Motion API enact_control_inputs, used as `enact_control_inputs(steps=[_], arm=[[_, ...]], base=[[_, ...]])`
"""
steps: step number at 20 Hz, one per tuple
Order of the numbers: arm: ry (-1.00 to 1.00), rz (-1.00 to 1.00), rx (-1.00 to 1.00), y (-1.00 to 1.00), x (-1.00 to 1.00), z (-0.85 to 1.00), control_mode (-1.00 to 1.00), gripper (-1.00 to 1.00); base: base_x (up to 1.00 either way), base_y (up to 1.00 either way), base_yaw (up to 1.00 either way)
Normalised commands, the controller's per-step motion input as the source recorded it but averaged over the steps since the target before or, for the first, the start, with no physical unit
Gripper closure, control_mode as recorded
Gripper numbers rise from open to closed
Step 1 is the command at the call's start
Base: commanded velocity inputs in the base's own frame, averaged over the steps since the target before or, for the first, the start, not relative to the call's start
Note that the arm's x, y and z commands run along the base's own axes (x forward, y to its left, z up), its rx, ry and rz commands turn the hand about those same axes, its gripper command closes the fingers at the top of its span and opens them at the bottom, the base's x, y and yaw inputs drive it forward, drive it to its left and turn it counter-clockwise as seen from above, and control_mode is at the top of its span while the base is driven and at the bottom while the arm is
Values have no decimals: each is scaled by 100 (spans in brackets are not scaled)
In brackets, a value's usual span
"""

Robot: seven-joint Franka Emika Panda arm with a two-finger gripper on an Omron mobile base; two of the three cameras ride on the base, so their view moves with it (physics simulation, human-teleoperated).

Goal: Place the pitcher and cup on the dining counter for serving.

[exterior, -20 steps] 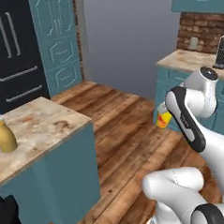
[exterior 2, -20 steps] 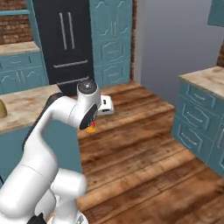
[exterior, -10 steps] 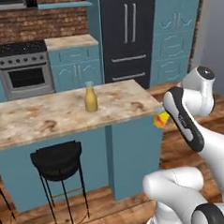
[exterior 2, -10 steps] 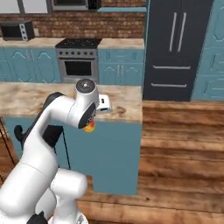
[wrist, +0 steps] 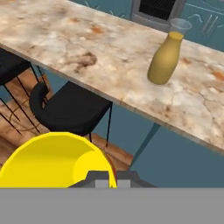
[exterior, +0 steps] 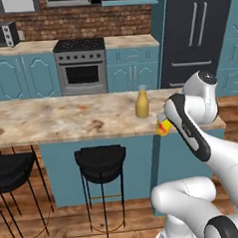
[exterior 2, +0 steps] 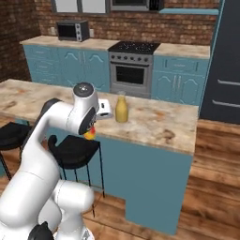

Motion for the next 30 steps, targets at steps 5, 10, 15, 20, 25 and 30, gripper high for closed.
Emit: enact_control_inputs(steps=[5,10,15,20,25,30], arm=[[0,0,0,0,0,0,100,100],[0,0,0,0,0,0,100,100],[0,0,0,0,0,0,100,100],[0,0,0,0,0,0,100,100],[0,0,0,0,0,0,100,100],[-2,-4,0,-16,2,0,-100,100]], base=[[40,-12,2],[37,-23,0],[43,-32,-2],[43,-41,-6],[22,-41,-8],[5,-21,-5]])
